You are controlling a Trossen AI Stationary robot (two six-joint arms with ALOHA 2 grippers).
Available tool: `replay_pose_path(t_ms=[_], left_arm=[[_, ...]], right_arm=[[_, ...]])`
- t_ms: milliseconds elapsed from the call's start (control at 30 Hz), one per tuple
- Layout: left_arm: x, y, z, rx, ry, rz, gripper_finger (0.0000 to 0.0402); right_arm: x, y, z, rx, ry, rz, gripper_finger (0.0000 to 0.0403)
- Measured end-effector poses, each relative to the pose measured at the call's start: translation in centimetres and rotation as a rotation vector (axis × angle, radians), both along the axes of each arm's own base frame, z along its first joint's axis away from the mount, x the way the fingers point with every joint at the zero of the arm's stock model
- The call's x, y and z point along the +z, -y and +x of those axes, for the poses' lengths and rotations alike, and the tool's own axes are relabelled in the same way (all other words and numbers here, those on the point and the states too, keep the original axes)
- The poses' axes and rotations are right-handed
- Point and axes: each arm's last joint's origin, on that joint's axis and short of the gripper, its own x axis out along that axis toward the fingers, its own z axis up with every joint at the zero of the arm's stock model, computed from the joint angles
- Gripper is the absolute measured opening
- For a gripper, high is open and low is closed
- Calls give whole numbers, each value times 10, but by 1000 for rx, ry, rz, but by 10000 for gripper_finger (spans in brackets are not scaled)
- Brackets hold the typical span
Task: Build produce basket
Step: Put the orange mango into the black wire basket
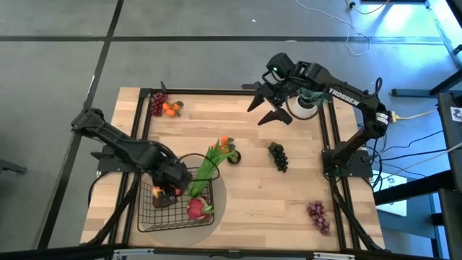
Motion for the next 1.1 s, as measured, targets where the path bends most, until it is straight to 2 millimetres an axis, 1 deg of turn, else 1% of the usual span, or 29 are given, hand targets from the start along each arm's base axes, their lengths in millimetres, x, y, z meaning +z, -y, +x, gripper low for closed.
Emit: replay_pose_path(t_ms=[333, 433, 533, 700, 800, 1100], left_arm=[[-36, 24, 19, 55, -142, 58, 218], [-45, 26, 23, 75, -170, 79, 218], [-51, 28, 27, 57, -179, 93, 218], [-53, 29, 31, 55, -139, 107, 219], [-53, 28, 32, 95, -124, 136, 219], [-53, 28, 33, 175, -129, 139, 219]], right_arm=[[0, -2, 1, 16, 11, -15, 323], [0, -2, 1, 15, 9, -14, 323], [0, -2, 0, 15, 8, -14, 323], [0, -2, 0, 16, 4, -12, 323], [-1, -2, 0, 25, 8, -23, 323], [-1, -2, -1, 40, 17, -42, 323]])
